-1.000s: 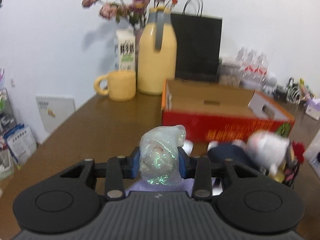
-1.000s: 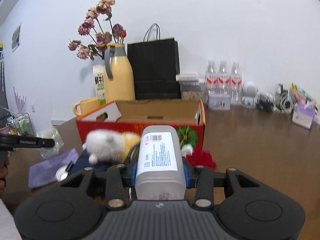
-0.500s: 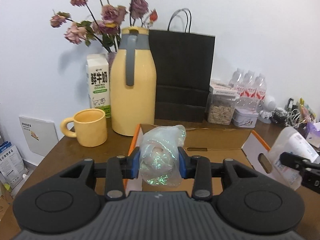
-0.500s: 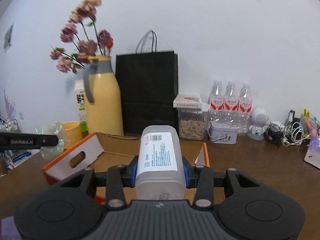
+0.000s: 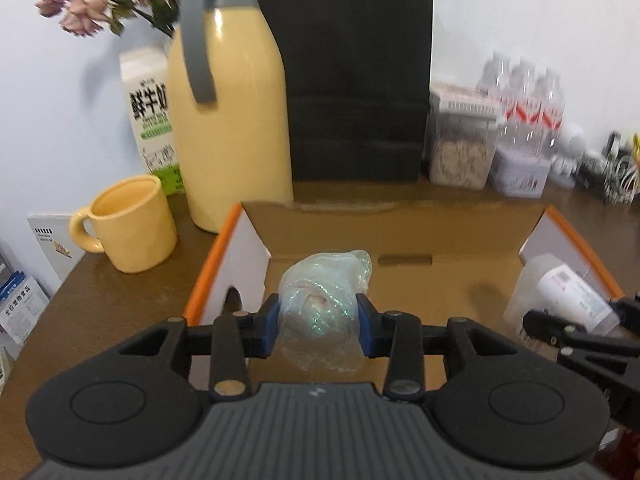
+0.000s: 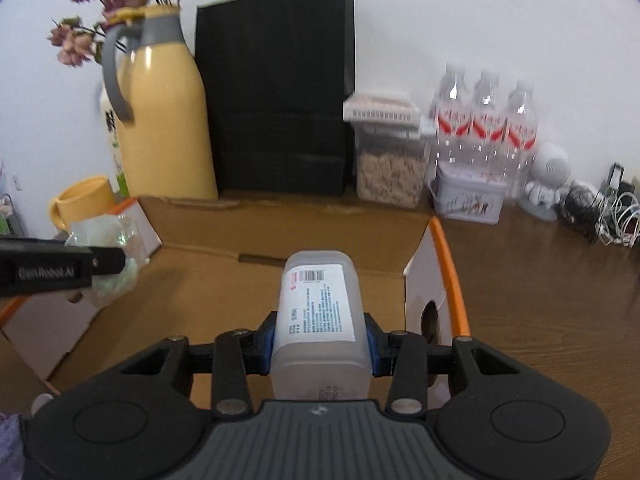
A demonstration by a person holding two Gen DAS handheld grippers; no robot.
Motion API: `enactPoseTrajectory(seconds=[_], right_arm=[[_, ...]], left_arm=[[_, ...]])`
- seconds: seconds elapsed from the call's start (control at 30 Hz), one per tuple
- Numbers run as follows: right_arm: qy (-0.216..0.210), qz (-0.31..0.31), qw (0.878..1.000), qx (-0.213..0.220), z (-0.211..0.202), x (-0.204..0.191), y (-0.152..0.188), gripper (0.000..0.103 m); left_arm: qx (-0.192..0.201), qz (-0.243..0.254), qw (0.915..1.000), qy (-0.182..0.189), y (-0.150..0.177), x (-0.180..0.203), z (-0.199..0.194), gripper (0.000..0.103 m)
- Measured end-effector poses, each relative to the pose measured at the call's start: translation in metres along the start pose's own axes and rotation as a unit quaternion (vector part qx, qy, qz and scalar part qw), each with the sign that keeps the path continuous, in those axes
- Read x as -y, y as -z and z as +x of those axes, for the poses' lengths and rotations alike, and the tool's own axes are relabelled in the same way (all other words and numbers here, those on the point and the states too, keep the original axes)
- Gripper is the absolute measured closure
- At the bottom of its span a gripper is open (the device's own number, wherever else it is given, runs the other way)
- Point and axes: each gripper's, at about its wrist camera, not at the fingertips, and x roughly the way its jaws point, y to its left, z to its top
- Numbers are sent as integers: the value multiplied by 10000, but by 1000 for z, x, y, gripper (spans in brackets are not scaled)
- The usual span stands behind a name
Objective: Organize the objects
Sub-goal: 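Carry both items into the cardboard box and open both tools, then move the left tool to the lavender pouch while the right tool grasps the black cable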
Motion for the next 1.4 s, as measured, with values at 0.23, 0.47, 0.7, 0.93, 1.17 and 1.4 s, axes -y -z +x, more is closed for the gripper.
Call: enactPoseTrajectory(seconds=[0.23, 0.47, 0.7, 0.93, 1.17, 1.4], right_arm=[[70, -32, 9999, -84, 2, -2, 1, 36], [31, 46, 9999, 134, -14, 1, 0, 0], [27, -4, 9985, 542, -51, -3, 0, 0], [-28, -218, 9935, 1113, -117, -3, 17, 0], [-188, -301, 9891, 1432, -183, 3, 63, 0], [-317, -190, 9915, 1250, -213, 7, 125, 0]], left_arm=[[-27, 80, 9999, -135, 9, 2, 8, 19], [236, -46, 9996, -158, 6, 0, -11, 0], [445, -56, 9989, -129, 6, -3, -36, 0], [1076, 25, 9942, 31, 21, -21, -100, 0], [1334, 181, 9909, 28, 68, -48, -157, 0], [995, 13, 9950, 28, 131, -75, -184, 0]])
